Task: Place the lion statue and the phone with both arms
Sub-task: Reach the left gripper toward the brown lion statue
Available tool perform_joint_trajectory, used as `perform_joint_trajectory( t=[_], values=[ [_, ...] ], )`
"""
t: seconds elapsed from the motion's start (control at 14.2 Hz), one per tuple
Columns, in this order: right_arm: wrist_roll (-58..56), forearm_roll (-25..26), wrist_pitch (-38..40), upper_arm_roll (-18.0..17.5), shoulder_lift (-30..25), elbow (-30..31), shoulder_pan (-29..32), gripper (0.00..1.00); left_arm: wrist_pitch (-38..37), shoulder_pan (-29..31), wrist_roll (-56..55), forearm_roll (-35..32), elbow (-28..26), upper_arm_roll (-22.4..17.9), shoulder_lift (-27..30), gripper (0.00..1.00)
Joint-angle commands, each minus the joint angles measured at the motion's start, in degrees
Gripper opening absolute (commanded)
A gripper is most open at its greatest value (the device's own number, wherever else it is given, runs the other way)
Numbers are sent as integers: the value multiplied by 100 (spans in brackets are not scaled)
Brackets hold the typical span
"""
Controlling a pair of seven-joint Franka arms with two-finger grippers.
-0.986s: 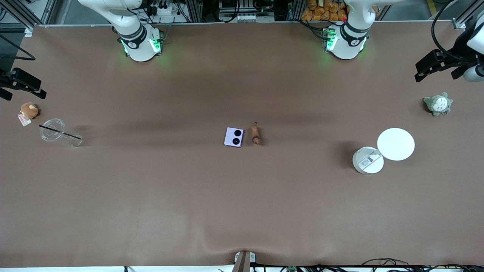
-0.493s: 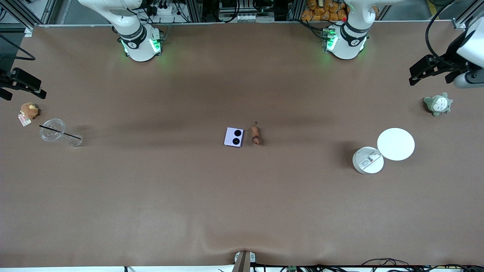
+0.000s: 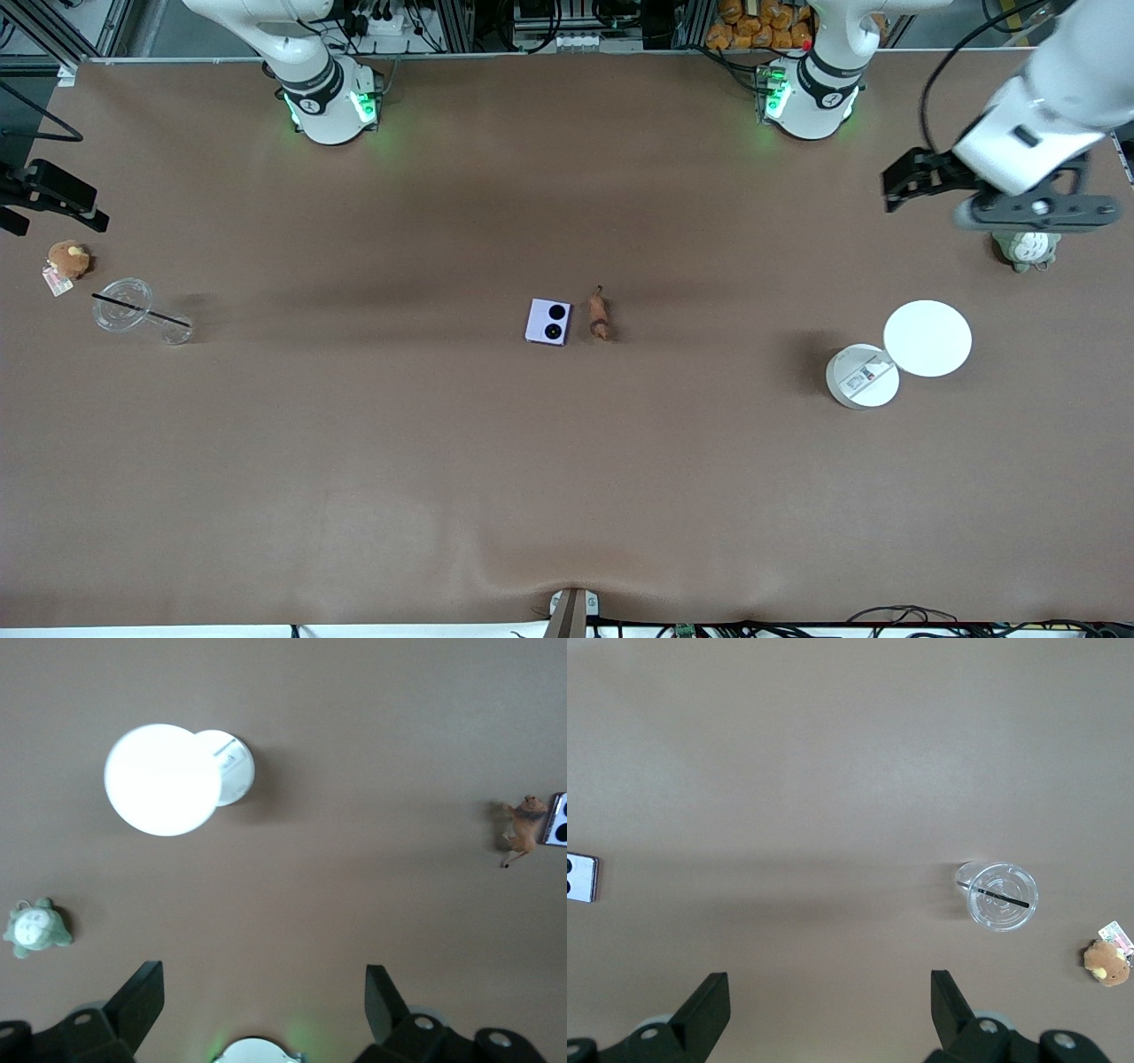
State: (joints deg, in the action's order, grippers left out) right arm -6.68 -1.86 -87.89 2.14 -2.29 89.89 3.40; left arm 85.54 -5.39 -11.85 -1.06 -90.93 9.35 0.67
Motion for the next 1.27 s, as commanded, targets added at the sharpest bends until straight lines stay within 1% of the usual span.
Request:
perform_joint_trajectory(
  t=[0.0, 0.14, 0.28, 0.92, 1.2],
  values=[
    [52, -95, 35, -56, 1, -15, 108, 100, -72, -129, -518, 62, 373, 233, -469, 100],
    [53, -95, 35, -47, 1, -15, 108, 100, -55, -278, -695, 62, 628, 304, -794, 100],
    [52, -95, 35, -56, 1, -15, 108, 100, 6, -462, -748, 62, 735, 304, -1024, 100],
    [61, -95, 35, -47, 1, -15, 117, 100, 858, -1306, -1969, 44, 735, 295, -1762, 100],
    [52, -95, 35, -47, 71, -24, 134, 100, 1262, -1483, -2049, 36, 761, 295, -2096, 100]
  ],
)
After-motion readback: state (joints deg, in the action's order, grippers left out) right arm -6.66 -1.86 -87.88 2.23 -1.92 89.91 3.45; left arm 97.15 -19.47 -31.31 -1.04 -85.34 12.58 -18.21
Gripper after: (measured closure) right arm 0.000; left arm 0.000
